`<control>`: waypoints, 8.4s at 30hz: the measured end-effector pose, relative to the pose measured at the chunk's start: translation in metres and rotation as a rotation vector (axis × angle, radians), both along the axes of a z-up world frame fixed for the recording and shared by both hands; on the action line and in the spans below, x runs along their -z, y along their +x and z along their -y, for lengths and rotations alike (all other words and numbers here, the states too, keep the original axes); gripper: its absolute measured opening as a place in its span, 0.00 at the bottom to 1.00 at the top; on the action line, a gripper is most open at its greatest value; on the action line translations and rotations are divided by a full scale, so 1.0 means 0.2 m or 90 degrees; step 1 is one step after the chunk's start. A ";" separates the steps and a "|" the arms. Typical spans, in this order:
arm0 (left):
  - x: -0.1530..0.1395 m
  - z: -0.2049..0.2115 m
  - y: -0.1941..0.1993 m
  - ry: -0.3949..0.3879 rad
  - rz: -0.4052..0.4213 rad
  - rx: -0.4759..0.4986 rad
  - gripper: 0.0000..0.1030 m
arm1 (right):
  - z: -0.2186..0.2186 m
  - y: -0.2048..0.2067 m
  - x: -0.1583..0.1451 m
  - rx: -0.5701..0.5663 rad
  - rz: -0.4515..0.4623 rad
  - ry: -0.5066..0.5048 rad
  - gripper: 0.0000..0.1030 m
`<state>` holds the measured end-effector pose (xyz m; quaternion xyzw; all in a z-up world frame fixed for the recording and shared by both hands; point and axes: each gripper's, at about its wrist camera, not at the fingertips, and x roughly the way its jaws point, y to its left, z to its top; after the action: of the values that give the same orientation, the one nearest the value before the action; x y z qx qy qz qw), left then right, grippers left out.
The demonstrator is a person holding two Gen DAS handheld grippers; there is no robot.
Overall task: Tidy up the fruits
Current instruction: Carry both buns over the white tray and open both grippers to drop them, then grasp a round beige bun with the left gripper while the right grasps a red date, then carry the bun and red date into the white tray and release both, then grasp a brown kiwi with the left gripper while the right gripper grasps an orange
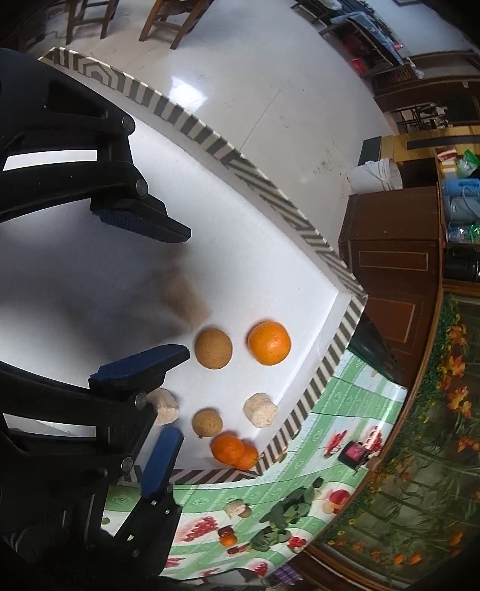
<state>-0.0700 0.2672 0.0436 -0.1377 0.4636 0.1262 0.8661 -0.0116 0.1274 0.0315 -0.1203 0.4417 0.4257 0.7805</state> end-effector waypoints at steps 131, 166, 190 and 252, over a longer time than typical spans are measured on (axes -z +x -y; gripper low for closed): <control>-0.19 0.74 -0.10 0.123 0.162 0.129 0.26 | 0.75 -0.12 -0.18 0.195 0.063 0.079 0.20; -0.04 0.06 -0.16 0.031 0.040 0.025 0.26 | 0.07 -0.20 -0.09 0.004 0.024 0.033 0.19; 0.05 0.07 -0.04 0.063 -0.049 0.053 0.26 | -0.05 -0.16 0.03 -0.022 0.014 -0.024 0.20; -0.08 1.23 0.72 0.012 0.021 0.260 0.55 | 1.49 0.82 0.08 0.374 0.045 0.021 0.34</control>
<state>0.0742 0.0211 0.0602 -0.0347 0.4663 -0.0499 0.8826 0.1514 -0.1714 0.0155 0.0108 0.4230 0.1843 0.8871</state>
